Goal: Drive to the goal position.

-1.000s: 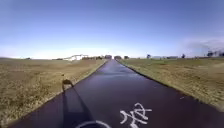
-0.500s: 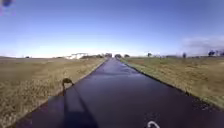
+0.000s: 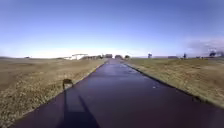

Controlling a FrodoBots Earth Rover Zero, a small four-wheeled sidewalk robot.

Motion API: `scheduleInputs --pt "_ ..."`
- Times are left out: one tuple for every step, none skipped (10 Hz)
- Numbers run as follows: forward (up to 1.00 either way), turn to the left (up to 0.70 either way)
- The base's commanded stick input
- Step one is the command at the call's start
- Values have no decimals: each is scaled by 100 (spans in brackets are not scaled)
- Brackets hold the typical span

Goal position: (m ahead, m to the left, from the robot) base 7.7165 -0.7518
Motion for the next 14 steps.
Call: scheduleInputs --pt "100 3" --pt "100 3" --pt "100 1" --pt "100 0" --pt "100 0" --pt "100 0" --pt "100 0" --pt "100 0" --pt "100 0" --pt "100 0" --pt "100 0" --pt "100 0" --pt "100 0" --pt "100 0"
